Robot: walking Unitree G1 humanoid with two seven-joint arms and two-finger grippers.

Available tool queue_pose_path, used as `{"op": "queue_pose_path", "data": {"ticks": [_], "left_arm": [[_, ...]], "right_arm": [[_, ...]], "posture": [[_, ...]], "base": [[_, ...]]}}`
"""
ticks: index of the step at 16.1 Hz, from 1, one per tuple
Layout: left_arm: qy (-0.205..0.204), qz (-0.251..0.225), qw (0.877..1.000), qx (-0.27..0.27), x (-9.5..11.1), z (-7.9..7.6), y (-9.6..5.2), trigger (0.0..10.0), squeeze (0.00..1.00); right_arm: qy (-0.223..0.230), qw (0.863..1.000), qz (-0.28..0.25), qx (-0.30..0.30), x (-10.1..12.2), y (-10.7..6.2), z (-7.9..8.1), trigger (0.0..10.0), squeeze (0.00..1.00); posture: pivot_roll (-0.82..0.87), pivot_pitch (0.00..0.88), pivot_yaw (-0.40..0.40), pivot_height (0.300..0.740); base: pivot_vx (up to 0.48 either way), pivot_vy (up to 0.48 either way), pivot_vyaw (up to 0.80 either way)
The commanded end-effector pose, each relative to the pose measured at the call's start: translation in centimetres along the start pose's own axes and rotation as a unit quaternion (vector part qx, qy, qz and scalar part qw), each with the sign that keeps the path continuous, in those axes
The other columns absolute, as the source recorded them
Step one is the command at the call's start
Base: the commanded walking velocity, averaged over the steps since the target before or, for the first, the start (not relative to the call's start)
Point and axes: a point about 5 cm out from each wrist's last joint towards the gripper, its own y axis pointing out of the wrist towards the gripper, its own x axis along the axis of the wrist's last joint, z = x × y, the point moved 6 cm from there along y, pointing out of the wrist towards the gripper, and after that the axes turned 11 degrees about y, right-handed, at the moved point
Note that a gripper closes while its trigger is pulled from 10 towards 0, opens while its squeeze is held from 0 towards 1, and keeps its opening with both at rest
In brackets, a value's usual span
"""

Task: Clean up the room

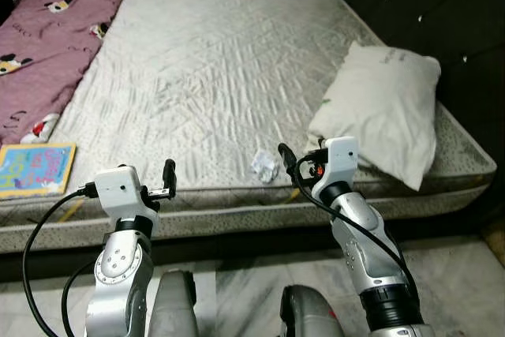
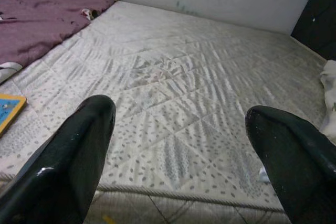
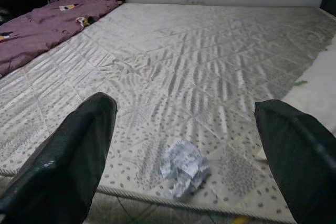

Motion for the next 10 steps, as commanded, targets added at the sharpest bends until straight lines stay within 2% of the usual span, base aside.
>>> {"op": "queue_pose_path", "data": {"ticks": [1,10], "left_arm": [[-0.001,-0.012,1.0,-0.01,0.71,-0.47,0.12,10.0,0.0],[-0.002,-0.007,1.0,-0.016,0.57,-0.66,0.26,10.0,0.0]], "right_arm": [[-0.008,1.0,-0.008,0.01,0.87,0.25,0.38,10.0,0.0],[-0.007,1.0,-0.006,0.01,0.88,0.28,0.31,10.0,0.0]], "posture": [[-0.07,0.0,-0.059,0.64],[-0.07,0.004,-0.06,0.64]], "base": [[0.315,0.0,0.0],[0.316,0.0,0.0]]}}
